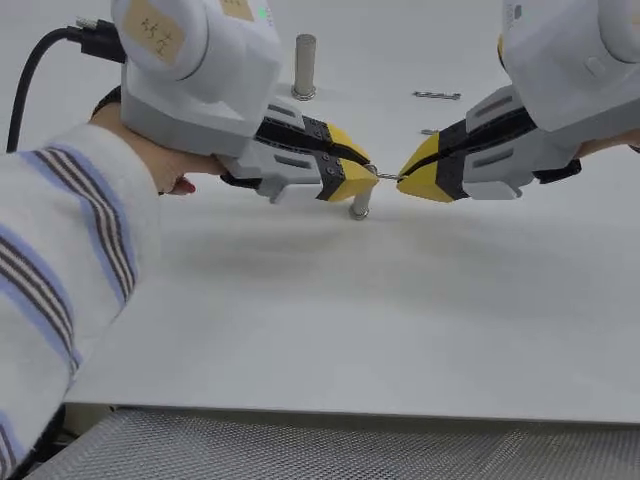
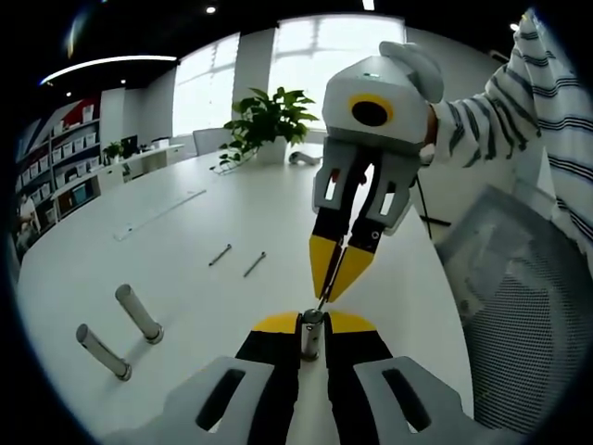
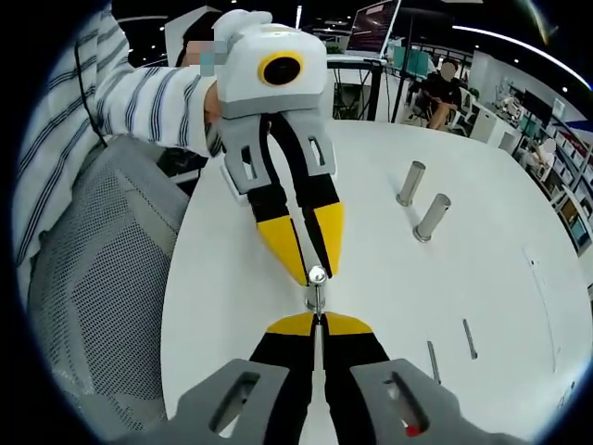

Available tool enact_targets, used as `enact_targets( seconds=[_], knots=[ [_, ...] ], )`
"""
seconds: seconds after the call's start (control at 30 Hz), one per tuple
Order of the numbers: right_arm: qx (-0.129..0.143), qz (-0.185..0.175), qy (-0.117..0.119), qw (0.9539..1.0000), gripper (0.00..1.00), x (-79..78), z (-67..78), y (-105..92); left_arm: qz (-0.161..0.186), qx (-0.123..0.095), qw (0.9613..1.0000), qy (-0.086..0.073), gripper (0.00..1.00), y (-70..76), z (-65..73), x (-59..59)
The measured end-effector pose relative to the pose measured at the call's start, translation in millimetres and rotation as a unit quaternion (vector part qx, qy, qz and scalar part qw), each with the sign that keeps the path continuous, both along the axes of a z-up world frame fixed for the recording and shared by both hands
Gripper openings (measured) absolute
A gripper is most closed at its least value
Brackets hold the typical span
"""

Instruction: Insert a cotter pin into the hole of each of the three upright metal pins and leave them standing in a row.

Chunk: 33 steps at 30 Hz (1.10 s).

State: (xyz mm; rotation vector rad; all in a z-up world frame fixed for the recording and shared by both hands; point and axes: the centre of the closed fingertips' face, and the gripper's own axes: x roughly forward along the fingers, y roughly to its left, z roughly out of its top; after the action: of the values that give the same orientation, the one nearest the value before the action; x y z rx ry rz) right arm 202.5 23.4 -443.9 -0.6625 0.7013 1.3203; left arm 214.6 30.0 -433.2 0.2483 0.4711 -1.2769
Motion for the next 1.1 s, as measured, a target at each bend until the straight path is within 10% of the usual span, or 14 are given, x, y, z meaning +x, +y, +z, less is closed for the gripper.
enact_targets(
  seconds=[0.63, 1.1],
  knots=[
    [0.008, -0.005, -0.008, 0.9999, 0.13, 7.4, -1.7, 5.3, 0.004, 0.000, 1.0000, 0.002, 0.05, 1.9, -1.2, 1.3],
    [0.025, -0.006, 0.000, 0.9997, 0.00, 4.5, 5.5, 9.1, 0.002, 0.004, 1.0000, -0.004, 0.05, 2.4, -1.5, 2.3]
  ],
)
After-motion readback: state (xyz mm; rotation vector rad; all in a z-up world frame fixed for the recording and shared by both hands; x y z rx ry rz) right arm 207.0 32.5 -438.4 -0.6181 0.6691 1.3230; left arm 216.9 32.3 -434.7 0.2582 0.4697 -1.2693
